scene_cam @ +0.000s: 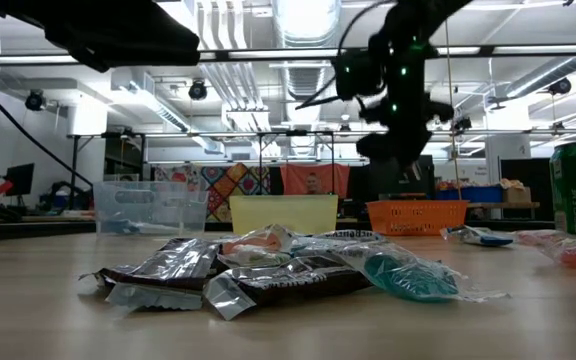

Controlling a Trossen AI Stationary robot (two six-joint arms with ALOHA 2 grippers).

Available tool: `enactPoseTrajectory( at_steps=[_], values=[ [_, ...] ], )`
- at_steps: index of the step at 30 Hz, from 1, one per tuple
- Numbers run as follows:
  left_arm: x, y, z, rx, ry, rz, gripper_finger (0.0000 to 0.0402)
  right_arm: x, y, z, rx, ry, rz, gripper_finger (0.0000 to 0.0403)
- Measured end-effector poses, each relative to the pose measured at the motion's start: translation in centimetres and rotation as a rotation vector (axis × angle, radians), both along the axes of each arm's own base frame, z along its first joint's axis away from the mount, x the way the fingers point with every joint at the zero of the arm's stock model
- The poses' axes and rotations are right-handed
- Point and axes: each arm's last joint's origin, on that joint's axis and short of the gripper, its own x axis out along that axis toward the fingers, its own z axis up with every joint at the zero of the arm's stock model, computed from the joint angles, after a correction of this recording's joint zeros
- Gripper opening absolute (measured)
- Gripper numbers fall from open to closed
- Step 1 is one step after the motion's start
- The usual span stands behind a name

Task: Sort candy
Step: Put the black chocolate into the orange bin

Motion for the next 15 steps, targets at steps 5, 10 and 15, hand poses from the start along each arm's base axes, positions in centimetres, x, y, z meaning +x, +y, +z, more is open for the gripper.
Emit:
enactPoseTrajectory(
  at_steps=[5, 10, 15],
  values=[
    [0.0, 0.0, -0.1, 0.010, 0.010, 0.000, 0.0160, -0.8, -2.2, -0.7, 0.016, -0.035, -0.039, 0.0084],
    [0.0, 0.1, -0.1, -0.023, -0.001, 0.013, 0.0160, -0.9, -2.4, -0.7, 0.012, -0.038, -0.037, 0.0142],
    [0.2, 0.5, -0.2, -0.155, -0.042, 0.070, 0.0160, -0.6, -1.5, 0.1, 0.000, -0.065, -0.005, 0.0180]
  ],
)
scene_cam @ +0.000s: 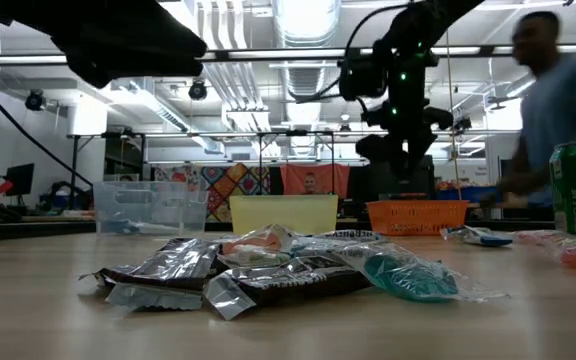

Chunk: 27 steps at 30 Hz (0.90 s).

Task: Sort candy
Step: Put the black chocolate into the orange bin

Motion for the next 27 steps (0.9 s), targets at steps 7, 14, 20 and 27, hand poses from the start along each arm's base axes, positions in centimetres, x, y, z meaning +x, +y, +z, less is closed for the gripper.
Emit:
enactPoseTrajectory(
  at_steps=[7, 14, 20, 27],
  values=[
    [-0.3, -0.1, -0.3, -0.111, 0.052, -0.074, 0.0160, 0.4, 3.7, 3.4, 0.031, -0.145, 0.136, 0.0183],
    [-1.1, -0.4, -0.7, -0.263, 0.237, -0.307, 0.0160, 1.1, 11.1, 5.8, 0.181, -0.353, 0.429, 0.0178],
    [-2.3, -0.5, -1.8, -0.434, 0.508, -0.445, 0.0160, 1.6, 17.7, 5.2, 0.259, -0.380, 0.602, 0.0178],
    [-3.9, -0.3, -3.0, -0.523, 0.739, -0.407, 0.0160, 2.5, 22.1, 4.1, 0.290, -0.409, 0.708, 0.0180]
  ],
)
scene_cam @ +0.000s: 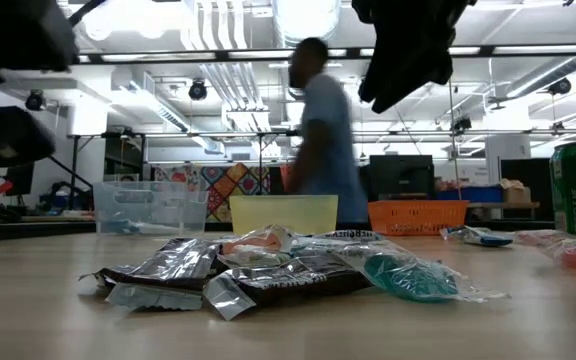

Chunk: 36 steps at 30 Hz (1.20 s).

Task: Sort candy
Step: Put the black chocolate into the orange bin

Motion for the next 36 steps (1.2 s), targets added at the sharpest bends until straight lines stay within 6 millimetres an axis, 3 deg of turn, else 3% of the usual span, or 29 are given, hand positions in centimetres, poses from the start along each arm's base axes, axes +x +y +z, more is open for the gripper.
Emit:
enactPoseTrajectory(
  at_steps=[6, 12, 20, 28, 32, 36],
  values=[
    [-0.4, -0.4, -0.1, -0.001, 0.018, -0.024, 0.0160, 1.8, 0.4, -0.4, -0.078, -0.104, 0.025, 0.0173],
    [-1.0, -1.2, 0.0, -0.026, 0.018, -0.092, 0.0160, 4.3, -1.7, 0.7, -0.336, -0.284, -0.020, 0.0163],
    [-2.2, -2.4, 0.0, 0.086, -0.091, -0.042, 0.0160, 5.4, -3.9, 1.7, -0.368, -0.403, -0.080, 0.0150],
    [-1.9, -3.3, 0.0, 0.083, -0.185, 0.003, 0.0160, 4.9, -2.4, 0.4, -0.308, -0.391, -0.045, 0.0141],
    [-1.6, -4.3, -1.5, 0.102, -0.207, 0.011, 0.0160, 4.5, -1.1, -0.5, -0.298, -0.374, -0.011, 0.0141],
    [-1.6, -4.7, -2.8, 0.190, -0.120, 0.013, 0.0160, 4.1, -0.1, -1.0, -0.268, -0.375, -0.007, 0.0139]
  ],
)
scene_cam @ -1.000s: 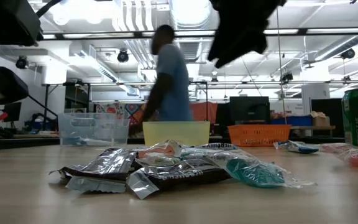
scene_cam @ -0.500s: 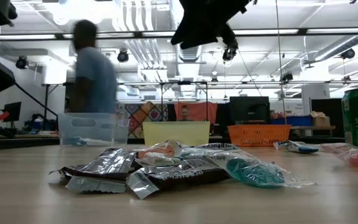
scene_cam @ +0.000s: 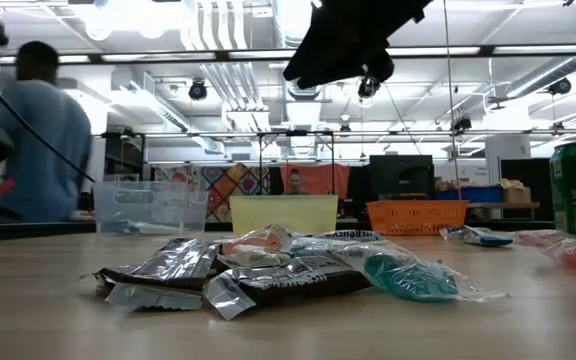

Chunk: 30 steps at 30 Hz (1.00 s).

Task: Sort candy
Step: Put the black chocolate into the orange bin

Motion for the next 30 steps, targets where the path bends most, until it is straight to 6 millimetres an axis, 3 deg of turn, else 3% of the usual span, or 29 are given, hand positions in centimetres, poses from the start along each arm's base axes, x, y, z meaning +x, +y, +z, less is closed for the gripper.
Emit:
enactPoseTrajectory(
  at_steps=[9, 17, 22, 30],
  values=[
    [0.6, -1.3, -2.3, 0.114, 0.042, 0.004, 0.0143, -0.5, 2.2, -0.1, 0.051, -0.024, 0.031, 0.0136],
    [0.6, -1.4, -1.0, 0.158, 0.047, -0.039, 0.0027, -1.3, 5.8, -0.5, 0.106, -0.052, 0.096, 0.0122],
    [0.6, -0.7, 1.3, 0.200, -0.045, -0.094, 0.0014, -1.3, 7.6, -1.1, 0.076, -0.103, 0.126, 0.0117],
    [2.0, 1.8, 7.5, 0.319, -0.364, -0.136, 0.0008, -0.3, 7.5, 0.5, -0.066, -0.227, 0.179, 0.0120]
  ],
)
